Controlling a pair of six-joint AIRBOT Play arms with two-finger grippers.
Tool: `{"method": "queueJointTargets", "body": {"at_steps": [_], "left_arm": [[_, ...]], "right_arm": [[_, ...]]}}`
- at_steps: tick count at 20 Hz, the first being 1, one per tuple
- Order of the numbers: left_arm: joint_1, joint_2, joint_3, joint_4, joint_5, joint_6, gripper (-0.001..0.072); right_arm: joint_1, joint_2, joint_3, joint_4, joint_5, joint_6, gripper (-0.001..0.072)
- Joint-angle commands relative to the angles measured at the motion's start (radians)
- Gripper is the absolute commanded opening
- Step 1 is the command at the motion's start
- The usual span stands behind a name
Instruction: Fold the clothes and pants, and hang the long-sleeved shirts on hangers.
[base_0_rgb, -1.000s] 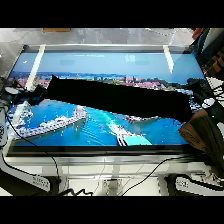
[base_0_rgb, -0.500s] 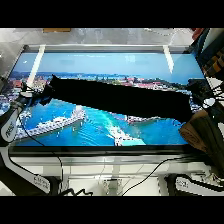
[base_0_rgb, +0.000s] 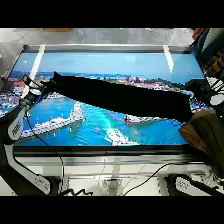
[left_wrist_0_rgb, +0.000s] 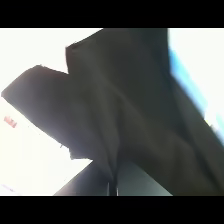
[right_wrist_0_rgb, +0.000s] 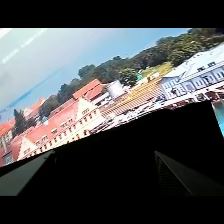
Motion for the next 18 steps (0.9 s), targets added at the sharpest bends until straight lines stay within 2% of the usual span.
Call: {"method": "queueJointTargets", "body": {"at_steps": [1, 3, 4, 5, 6, 7, 10, 15, 18], "left_arm": [[0.0, 0.095, 0.013, 0.115, -0.027, 0.089, 0.001], [0.0, 0.18, 0.013, 0.24, -0.098, 0.089, 0.001], [0.0, 0.219, 0.013, 0.281, -0.144, 0.088, 0.0009], [0.0, 0.251, 0.013, 0.29, -0.199, 0.089, 0.001], [0.0, 0.277, 0.013, 0.305, -0.257, 0.089, 0.001], [0.0, 0.301, 0.013, 0.332, -0.318, 0.089, 0.001], [0.0, 0.363, 0.013, 0.431, -0.444, 0.088, 0.001], [0.0, 0.497, 0.013, 0.442, -0.556, 0.089, 0.001], [-0.014, 0.579, 0.013, 0.443, -0.665, 0.089, 0.001]], "right_arm": [[0.011, 0.029, 0.064, 0.003, 0.156, -0.042, 0.0572], [0.057, 0.03, 0.102, 0.003, 0.21, -0.042, 0.0343], [0.095, 0.03, 0.116, 0.004, 0.206, -0.042, 0.0189], [0.138, 0.03, 0.126, 0.003, 0.179, -0.042, 0.0096], [0.19, 0.03, 0.131, 0.003, 0.129, -0.042, 0.0054], [0.241, 0.029, 0.131, 0.002, 0.076, -0.042, 0.0023], [0.395, 0.004, 0.134, 0.003, -0.002, -0.019, 0.0022], [0.63, -0.154, 0.278, 0.01, 0.054, 0.021, 0.0021], [0.734, -0.323, 0.442, 0.012, 0.114, 0.021, 0.0021]]}}
